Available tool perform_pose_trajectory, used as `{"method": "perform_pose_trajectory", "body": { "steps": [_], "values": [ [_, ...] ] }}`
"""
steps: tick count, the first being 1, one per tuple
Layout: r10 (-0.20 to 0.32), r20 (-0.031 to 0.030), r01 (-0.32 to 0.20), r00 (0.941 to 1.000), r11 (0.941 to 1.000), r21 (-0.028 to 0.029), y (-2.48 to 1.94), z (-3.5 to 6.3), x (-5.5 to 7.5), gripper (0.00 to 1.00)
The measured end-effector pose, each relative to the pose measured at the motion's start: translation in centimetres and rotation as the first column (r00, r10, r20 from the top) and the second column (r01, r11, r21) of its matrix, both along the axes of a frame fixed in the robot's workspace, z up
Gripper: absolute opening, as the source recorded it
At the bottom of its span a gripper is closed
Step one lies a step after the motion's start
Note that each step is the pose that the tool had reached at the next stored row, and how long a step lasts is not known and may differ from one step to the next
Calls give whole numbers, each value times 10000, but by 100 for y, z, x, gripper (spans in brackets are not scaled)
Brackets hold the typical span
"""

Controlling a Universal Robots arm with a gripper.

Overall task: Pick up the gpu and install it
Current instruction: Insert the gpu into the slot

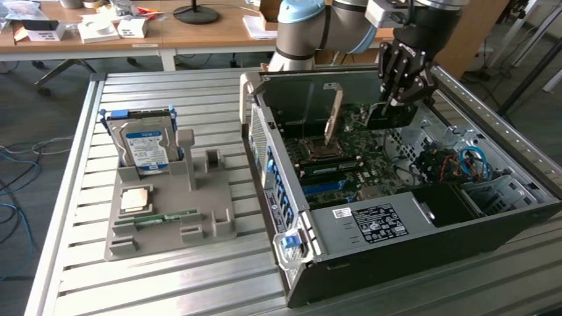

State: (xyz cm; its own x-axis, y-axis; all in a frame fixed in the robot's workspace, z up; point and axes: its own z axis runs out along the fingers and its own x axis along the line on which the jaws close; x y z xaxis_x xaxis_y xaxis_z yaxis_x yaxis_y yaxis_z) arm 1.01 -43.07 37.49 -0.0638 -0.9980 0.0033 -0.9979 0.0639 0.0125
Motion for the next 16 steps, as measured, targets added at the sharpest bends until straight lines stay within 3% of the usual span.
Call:
{"method": "perform_pose_trajectory", "body": {
  "steps": [4,10,16],
  "values": [
    [-1,50,1,10000,10000,-4,0,-5,-104,26],
    [0,55,0,10000,10000,-1,0,-12,-129,26],
    [0,54,0,10000,10000,-2,0,-110,-137,26]
  ]
}}
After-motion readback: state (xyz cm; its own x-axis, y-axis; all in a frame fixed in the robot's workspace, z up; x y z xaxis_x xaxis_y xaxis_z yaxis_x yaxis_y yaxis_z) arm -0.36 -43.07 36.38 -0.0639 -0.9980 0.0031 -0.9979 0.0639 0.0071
